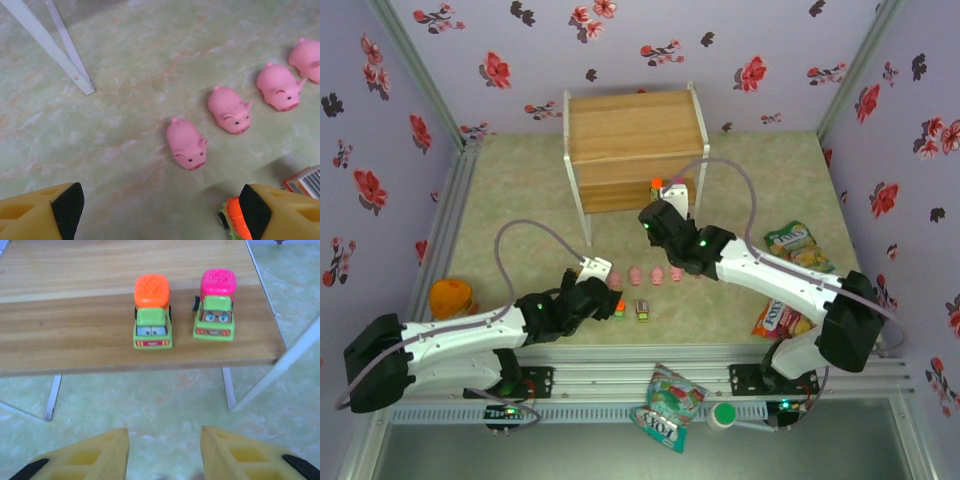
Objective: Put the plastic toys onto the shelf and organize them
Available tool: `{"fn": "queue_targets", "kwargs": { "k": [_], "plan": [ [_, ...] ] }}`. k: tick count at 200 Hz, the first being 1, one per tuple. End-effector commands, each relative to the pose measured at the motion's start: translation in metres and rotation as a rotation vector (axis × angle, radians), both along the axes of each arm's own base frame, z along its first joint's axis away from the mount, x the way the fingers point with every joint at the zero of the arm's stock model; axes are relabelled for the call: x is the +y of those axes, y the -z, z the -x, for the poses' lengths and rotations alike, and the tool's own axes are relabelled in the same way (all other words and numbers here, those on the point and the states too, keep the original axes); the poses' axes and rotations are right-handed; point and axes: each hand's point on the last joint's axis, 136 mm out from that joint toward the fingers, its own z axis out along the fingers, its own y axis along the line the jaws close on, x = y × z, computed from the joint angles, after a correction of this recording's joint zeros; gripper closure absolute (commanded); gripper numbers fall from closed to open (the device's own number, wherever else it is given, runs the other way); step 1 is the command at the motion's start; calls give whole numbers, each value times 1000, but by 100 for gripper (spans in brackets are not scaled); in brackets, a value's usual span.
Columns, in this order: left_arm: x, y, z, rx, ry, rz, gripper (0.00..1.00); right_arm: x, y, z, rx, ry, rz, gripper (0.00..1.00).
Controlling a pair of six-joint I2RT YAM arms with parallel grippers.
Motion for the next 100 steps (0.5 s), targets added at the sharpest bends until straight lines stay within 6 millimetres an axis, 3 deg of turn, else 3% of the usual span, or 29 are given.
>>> {"fn": "queue_targets", "kwargs": {
  "k": [1,51,100],
  "plan": [
    [-6,-9,3,-15,-28,9,14,-17,9,17,25,26,20,57],
    [-17,-20,21,-35,-89,27,13,-31,28,49,64,7,12,58],
    [-3,-3,33,16,-208,84,14,-42,51,71,105,3,14,58]
  ]
}}
